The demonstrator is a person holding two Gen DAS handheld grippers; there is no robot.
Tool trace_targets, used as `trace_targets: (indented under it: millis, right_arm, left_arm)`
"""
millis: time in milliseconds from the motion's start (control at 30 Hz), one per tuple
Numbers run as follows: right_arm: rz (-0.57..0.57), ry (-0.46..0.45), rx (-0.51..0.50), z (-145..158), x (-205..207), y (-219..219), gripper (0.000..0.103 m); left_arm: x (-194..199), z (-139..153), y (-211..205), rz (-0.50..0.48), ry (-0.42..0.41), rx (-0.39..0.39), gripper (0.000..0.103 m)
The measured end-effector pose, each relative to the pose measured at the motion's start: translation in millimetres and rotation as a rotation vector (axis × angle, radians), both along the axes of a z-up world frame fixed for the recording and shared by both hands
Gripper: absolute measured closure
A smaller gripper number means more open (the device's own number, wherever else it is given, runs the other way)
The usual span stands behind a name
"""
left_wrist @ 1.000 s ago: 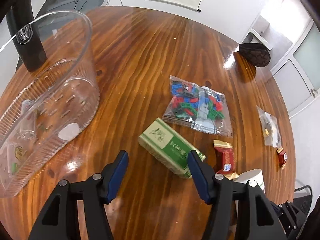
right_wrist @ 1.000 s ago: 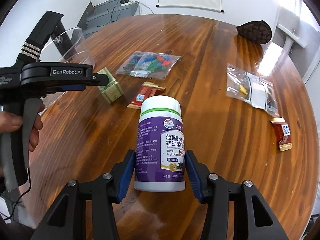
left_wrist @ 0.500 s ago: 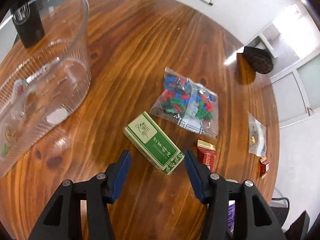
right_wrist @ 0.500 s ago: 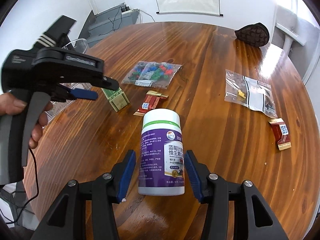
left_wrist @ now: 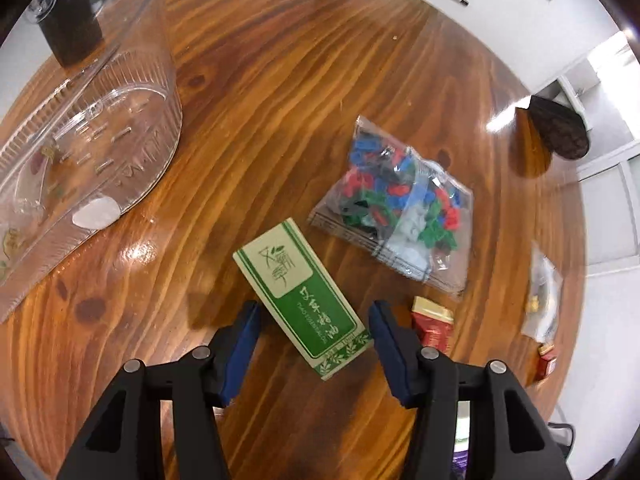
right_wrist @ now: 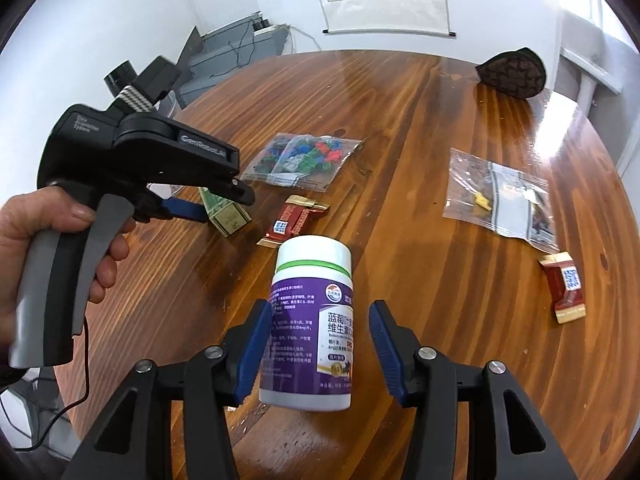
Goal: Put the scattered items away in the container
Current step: 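Grasp the green-and-white box with the left gripper while the right gripper holds the bottle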
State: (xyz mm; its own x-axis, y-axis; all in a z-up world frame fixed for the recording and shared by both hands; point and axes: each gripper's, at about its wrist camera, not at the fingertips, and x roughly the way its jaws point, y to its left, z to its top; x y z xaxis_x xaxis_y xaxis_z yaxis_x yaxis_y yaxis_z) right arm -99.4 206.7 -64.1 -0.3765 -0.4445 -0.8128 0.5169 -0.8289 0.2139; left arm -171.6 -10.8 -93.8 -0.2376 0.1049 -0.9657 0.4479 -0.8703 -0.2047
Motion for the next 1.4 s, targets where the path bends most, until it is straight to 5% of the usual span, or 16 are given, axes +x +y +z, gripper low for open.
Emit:
trace_targets:
  millis: [533, 933, 1400]
  right_arm:
    - [0.055, -0.071, 0.107, -24.1, -2.9, -25.6, 0.051]
    - [-0.033, -0.051, 0.062, -24.1, 17.7, -17.8, 0.053]
    - [-0.031, -0.006, 0.003, 1.2, 38.6, -43.8, 0.053]
  left_arm:
    - [40.5, 4.9, -9.6, -0.148, 0.105, 0.005, 0.065]
    - [97.5, -0.3, -21.9, -0.22, 0.252, 0.055, 0.068]
    - [107.6, 9.6, -22.0, -0.214, 0.363, 0.035, 0.072]
